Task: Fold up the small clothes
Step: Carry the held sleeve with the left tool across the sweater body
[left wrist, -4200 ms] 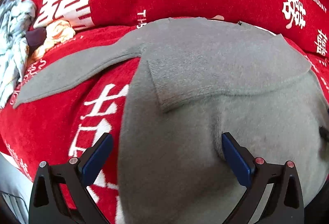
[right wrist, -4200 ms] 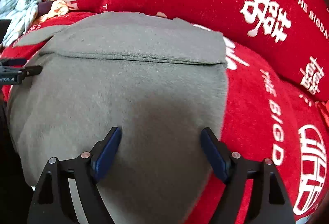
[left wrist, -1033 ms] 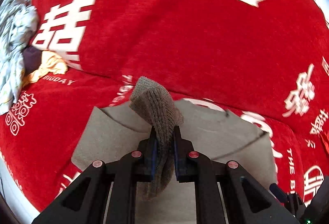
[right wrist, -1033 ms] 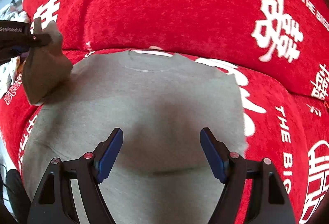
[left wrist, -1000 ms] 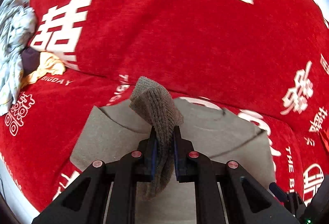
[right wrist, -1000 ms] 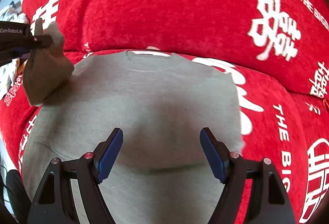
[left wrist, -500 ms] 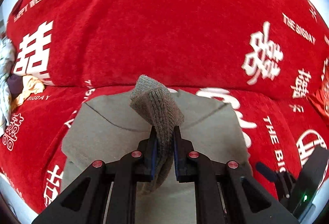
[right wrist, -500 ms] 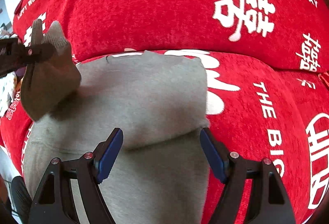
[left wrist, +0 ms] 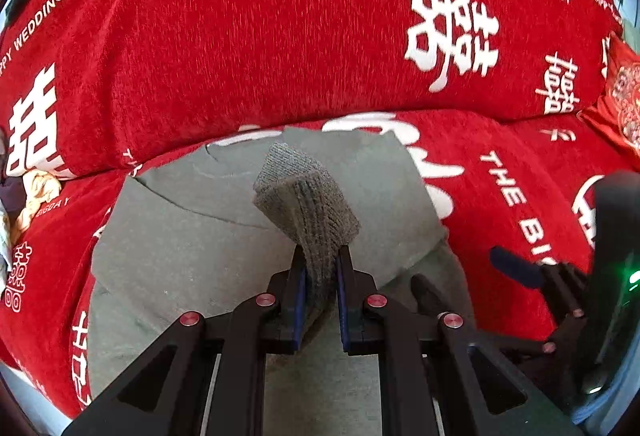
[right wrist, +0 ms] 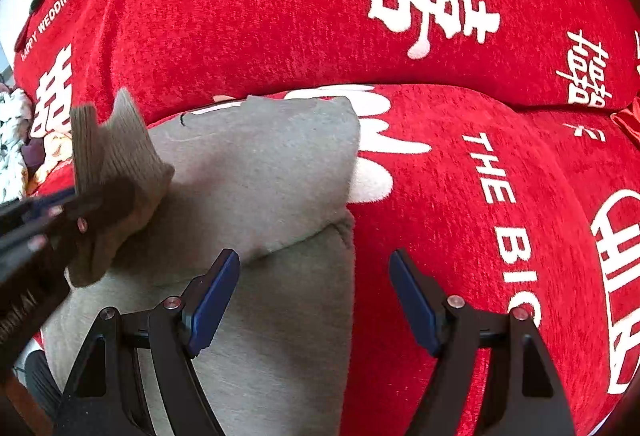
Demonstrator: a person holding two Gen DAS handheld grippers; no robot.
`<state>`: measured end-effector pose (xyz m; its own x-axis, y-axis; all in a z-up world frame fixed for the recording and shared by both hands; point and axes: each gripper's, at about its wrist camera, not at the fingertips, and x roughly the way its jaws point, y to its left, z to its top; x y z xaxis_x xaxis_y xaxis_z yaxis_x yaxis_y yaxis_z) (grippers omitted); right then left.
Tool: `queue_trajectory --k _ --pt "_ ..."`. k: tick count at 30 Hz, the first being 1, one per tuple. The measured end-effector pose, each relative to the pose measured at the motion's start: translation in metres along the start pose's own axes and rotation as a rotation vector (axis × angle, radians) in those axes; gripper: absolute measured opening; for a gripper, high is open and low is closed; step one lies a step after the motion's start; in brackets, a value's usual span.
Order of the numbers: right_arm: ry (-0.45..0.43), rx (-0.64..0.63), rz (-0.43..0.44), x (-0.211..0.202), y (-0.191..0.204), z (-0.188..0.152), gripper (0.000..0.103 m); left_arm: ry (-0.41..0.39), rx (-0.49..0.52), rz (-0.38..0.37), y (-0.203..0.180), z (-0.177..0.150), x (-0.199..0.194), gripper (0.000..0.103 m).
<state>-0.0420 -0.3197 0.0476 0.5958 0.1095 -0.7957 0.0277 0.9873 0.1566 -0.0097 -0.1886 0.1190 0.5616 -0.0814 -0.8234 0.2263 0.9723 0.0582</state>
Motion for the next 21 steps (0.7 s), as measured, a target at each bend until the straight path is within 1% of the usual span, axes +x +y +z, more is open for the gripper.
queue_trajectory --k 4,9,11,16,18,19,20,21 --pt "0.002 0.014 -0.003 0.001 -0.007 -0.002 0.079 0.033 -0.004 -0.024 0.001 -0.009 0.008 0.014" --pt "0.003 0.035 -0.003 0.002 -0.013 -0.003 0.079 0.016 0.086 -0.042 -0.018 -0.028 -0.001 0.014" --pt "0.006 0.039 -0.010 0.002 -0.015 -0.004 0.079 0.034 0.094 -0.050 -0.020 -0.033 0.003 0.014" --pt "0.000 0.041 -0.014 -0.002 -0.018 -0.005 0.079 0.052 0.033 -0.108 -0.007 -0.033 0.013 0.015" --pt "-0.003 0.046 -0.017 -0.004 -0.020 -0.005 0.079 0.062 0.019 -0.148 -0.003 -0.033 0.015 0.016" --pt "-0.006 0.051 -0.017 -0.006 -0.021 -0.006 0.079 0.070 0.016 -0.163 -0.001 -0.033 0.017 0.036" --pt "-0.007 0.054 -0.020 -0.007 -0.022 -0.006 0.079 0.079 0.003 -0.183 0.002 -0.032 0.019 0.047" --pt "-0.009 0.063 -0.040 -0.008 -0.025 -0.006 0.079 0.072 -0.025 -0.182 0.007 -0.033 0.020 0.068"
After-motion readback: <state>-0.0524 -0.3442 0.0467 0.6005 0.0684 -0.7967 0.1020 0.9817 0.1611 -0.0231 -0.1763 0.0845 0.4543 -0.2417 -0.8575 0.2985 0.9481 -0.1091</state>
